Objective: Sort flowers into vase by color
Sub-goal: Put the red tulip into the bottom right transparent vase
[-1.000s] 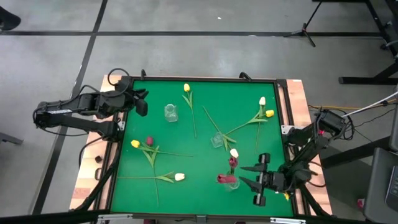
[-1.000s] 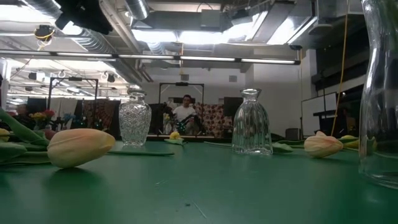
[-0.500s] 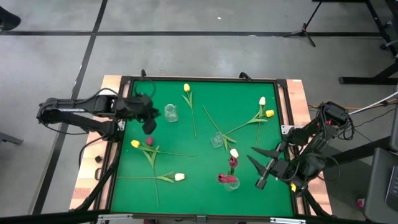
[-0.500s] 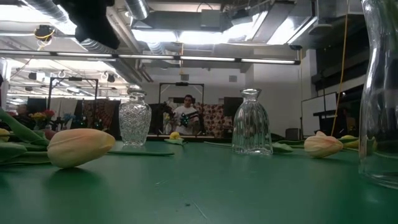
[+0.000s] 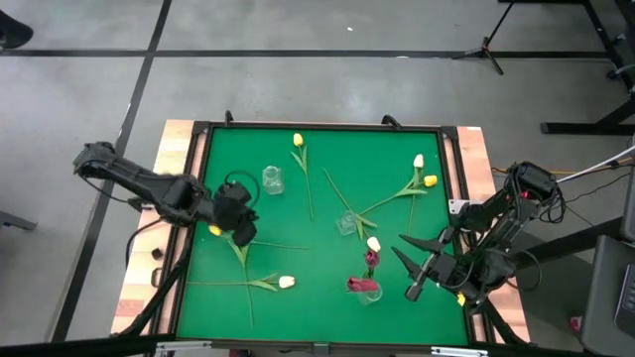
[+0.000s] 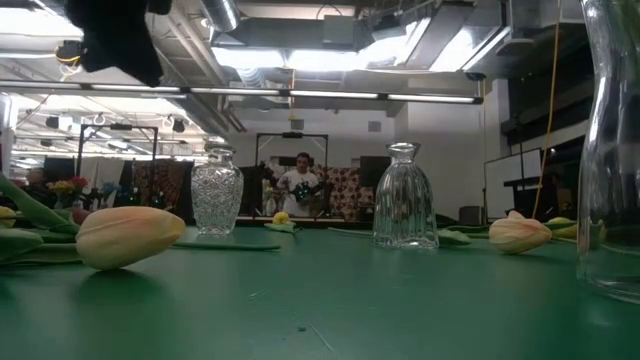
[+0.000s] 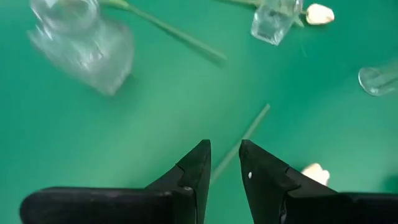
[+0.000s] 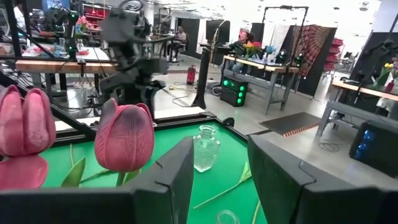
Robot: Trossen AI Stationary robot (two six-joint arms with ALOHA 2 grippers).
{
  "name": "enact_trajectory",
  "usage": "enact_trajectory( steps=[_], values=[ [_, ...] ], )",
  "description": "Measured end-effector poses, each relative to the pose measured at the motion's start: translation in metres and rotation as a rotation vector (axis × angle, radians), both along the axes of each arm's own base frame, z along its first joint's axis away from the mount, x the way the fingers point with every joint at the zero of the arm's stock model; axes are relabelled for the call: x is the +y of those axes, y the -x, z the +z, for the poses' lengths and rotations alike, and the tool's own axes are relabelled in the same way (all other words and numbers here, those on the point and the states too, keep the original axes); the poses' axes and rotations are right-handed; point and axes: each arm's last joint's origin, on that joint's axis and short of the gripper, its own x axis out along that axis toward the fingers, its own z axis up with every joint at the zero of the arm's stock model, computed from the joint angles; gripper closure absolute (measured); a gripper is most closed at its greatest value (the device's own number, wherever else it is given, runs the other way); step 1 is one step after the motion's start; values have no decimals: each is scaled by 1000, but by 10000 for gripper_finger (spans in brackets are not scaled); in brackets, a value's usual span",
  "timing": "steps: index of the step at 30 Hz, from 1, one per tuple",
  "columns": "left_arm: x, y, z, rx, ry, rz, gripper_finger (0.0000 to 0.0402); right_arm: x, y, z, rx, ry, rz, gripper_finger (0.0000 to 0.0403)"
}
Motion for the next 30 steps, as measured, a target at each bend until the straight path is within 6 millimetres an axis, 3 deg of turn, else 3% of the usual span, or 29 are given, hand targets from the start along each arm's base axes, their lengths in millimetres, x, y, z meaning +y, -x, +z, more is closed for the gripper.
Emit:
enact_trajectory(
  steps=[4,11,19,30],
  values=[
    [-20,-4,-14,40,39,66,318,1,-1,-1,5,8,0,251],
    [-33,-10,-46,208,128,325,318,3,-2,-3,17,26,0,251],
    [-64,-9,-69,317,280,464,318,3,-2,-4,20,30,0,251],
    [-102,0,-108,297,177,604,318,3,-2,-4,19,29,0,251]
  ],
)
